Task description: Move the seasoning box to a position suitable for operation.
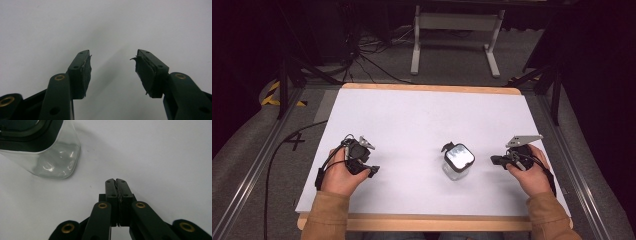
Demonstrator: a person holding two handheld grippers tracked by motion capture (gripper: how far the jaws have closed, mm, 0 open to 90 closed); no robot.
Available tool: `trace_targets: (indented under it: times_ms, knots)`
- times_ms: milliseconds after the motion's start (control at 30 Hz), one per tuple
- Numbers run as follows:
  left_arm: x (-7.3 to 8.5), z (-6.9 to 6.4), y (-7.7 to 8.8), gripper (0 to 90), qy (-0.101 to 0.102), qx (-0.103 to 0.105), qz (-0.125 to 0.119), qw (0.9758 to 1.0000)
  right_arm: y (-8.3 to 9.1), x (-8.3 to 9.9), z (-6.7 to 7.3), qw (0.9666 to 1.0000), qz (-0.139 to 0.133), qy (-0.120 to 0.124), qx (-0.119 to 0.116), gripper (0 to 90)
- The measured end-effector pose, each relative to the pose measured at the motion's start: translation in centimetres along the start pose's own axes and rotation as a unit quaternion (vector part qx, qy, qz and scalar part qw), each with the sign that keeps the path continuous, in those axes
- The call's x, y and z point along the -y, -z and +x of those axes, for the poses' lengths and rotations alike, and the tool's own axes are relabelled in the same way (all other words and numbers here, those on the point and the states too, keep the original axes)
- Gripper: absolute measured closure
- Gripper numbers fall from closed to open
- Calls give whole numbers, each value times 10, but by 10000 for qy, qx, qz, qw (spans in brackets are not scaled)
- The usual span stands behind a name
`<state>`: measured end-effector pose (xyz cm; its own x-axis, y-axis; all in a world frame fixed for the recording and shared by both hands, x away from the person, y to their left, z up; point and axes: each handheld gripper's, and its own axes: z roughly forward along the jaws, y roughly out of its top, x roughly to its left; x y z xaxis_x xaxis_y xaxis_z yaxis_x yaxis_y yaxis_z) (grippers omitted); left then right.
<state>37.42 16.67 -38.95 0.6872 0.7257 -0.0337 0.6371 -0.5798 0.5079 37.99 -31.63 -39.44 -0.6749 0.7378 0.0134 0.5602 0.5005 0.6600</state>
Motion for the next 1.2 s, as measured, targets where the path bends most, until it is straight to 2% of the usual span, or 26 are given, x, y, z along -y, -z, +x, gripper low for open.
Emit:
trace_targets:
  times_ms: [200,233,300,500,567,667,800,833,933,1067,1200]
  knots:
    - [-3,-8,6,489,-49,185,-67,9998,-2,-1,4,9998,-38,9,-193,894]
    - [-3,-8,6,490,-49,185,-67,9998,-3,-2,5,9995,-85,26,-288,894]
    - [-3,-9,6,491,-90,176,-43,9998,-3,-3,6,9994,-129,41,-334,894]
    - [-4,-16,7,508,-157,338,-84,9993,-10,-9,17,9984,-158,226,-487,896]
    - [-3,-18,9,515,-136,357,-79,9992,-15,-12,21,9974,-194,284,-626,896]
    - [-2,-19,11,516,-137,424,-151,9989,-22,-14,24,9971,-194,393,-618,896]
    - [1,-21,12,517,-167,378,-125,9991,-27,-14,24,9969,-186,383,-660,897]
    - [2,-21,12,517,-160,424,-119,9989,-33,-15,24,9970,-156,468,-599,897]
    - [5,-22,13,525,-153,428,-130,9989,-41,-16,26,9964,-88,497,-675,897]
    - [6,-22,13,524,-153,436,-132,9988,-45,-17,28,9960,6,595,-671,899]
    - [5,-23,12,521,-163,437,-141,9988,-45,-16,27,9960,38,559,-702,899]
